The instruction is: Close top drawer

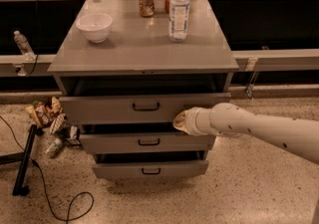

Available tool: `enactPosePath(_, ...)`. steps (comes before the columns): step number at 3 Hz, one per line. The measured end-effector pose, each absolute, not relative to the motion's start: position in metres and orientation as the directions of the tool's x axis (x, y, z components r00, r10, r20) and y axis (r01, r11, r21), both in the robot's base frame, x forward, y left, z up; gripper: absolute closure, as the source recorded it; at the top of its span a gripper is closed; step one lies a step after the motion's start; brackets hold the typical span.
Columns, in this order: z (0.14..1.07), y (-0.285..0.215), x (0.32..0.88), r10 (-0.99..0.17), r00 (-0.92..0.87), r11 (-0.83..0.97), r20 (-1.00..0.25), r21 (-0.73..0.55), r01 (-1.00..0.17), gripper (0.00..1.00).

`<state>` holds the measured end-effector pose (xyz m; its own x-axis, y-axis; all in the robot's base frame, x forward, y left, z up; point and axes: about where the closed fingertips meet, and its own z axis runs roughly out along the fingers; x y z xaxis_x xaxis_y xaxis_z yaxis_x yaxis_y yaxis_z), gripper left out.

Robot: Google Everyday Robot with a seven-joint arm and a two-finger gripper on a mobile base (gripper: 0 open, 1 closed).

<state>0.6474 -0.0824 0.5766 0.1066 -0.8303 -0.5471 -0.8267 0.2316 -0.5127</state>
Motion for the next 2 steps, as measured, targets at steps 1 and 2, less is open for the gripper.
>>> enactPosePath(1, 0.5784, -0.0880, 0.6578, -0.843, 0.082, 0.252, -0.531, -0.525, -0.813, 1.00)
enactPosePath(2, 0.5870, -0.0897, 0.6602, -0.827, 0.076, 0.268, -0.557, -0.509, -0.818, 1.00)
